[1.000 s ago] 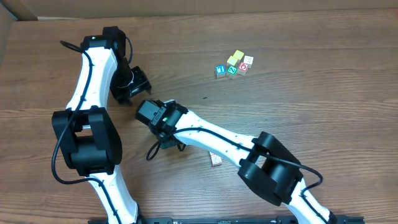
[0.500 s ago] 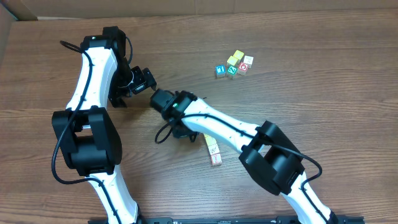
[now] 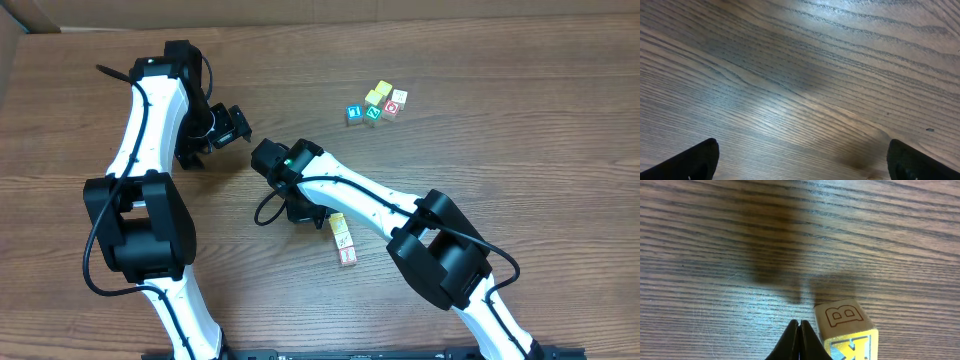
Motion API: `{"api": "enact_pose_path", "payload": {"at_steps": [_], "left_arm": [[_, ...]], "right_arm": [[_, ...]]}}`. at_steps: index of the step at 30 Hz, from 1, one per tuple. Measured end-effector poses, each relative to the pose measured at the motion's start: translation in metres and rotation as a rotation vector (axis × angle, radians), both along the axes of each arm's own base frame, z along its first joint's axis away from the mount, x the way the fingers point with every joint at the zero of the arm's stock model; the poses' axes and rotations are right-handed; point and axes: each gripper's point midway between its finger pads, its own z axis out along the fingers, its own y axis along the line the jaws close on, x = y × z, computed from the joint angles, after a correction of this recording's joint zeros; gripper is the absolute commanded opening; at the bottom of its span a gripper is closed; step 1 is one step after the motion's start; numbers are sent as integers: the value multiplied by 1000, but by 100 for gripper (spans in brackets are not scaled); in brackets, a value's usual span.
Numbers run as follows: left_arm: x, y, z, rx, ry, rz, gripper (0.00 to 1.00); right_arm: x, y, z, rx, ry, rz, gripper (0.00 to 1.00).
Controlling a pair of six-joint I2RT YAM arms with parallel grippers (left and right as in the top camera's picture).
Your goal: Flip 4 blocks
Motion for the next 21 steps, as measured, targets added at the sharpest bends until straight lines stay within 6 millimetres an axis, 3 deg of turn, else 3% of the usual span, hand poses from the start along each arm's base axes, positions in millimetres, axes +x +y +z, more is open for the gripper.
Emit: {"api": "enact_pose_path", "payload": {"at_steps": [21], "left_arm": [[0, 0, 0, 0, 0, 0, 100]], "right_arm": [[-5, -6, 0, -22, 15, -45, 4]]}}
